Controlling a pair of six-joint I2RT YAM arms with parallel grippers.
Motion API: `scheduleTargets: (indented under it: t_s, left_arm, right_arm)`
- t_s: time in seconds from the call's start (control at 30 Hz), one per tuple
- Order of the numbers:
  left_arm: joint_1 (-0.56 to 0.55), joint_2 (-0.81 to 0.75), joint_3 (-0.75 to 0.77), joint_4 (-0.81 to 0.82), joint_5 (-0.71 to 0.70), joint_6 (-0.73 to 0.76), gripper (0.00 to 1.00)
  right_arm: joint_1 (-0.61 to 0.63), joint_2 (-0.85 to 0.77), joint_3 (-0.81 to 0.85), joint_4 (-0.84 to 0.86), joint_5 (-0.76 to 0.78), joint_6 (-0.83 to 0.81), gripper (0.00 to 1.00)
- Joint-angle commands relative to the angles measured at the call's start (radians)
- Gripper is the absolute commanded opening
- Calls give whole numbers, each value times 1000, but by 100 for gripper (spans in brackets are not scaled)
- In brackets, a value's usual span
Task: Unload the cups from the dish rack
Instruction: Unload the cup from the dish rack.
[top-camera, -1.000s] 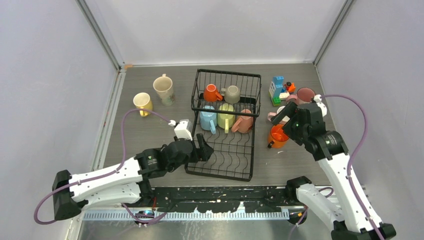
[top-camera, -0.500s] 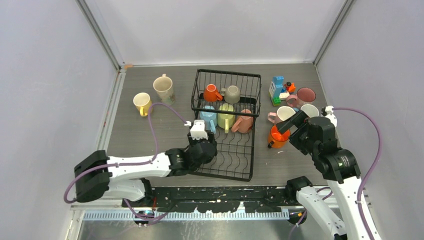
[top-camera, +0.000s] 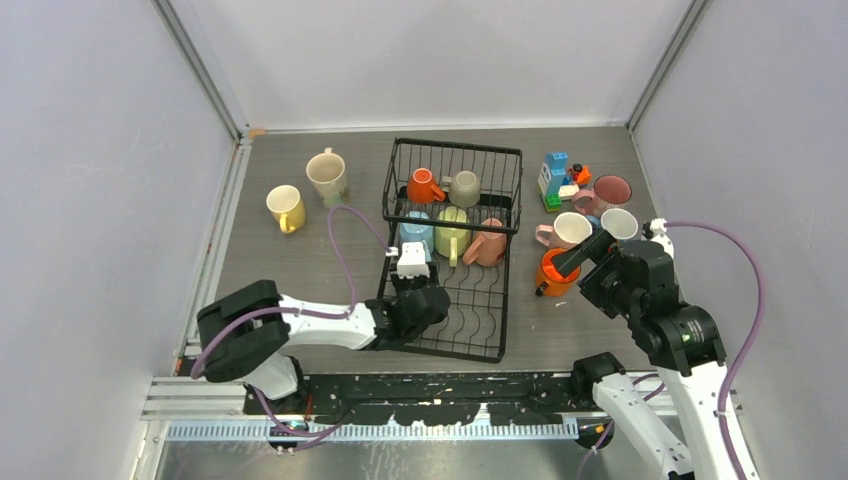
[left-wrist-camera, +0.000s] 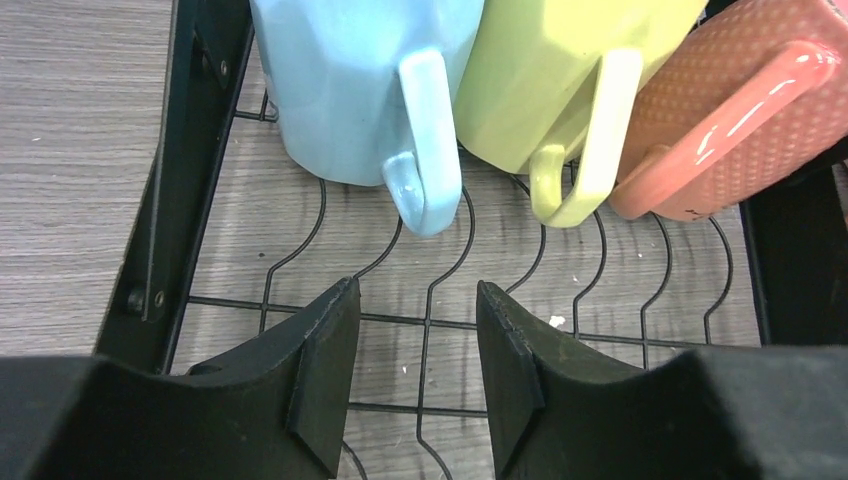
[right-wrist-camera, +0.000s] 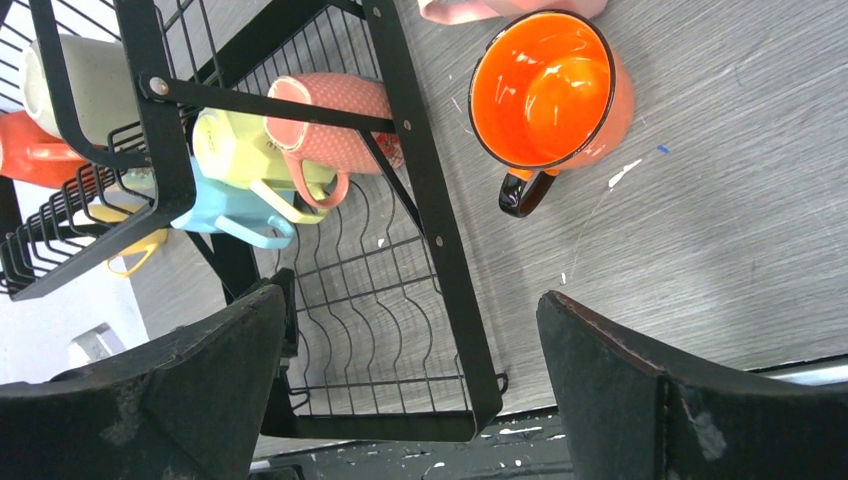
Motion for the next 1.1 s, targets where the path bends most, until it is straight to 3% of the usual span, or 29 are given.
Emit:
scheduleTargets:
  t_s: [0.0, 0.67, 1.07]
  left_arm:
    - [24, 41, 35, 150, -81, -3, 47]
    - [136, 161, 71, 221, 46, -6, 47]
    - [146, 153, 60, 231, 69, 18, 27]
  right_arm:
    - [-4, -20, 35, -2, -22, -2, 100]
    - [-4, -47, 3, -2, -43, -5, 100]
    - [-4, -53, -30, 14, -48, -6, 100]
